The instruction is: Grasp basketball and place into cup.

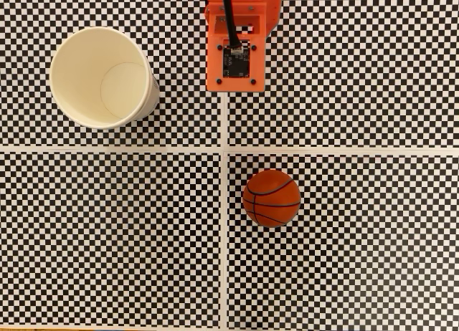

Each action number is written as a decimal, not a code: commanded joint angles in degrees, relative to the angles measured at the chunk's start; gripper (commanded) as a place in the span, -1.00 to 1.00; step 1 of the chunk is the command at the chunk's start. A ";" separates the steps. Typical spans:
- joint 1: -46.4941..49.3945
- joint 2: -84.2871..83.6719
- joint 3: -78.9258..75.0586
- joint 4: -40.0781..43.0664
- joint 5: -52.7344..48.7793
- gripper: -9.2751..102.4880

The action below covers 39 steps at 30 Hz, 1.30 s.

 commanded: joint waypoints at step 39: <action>2.55 0.44 2.37 -4.04 -0.44 -0.84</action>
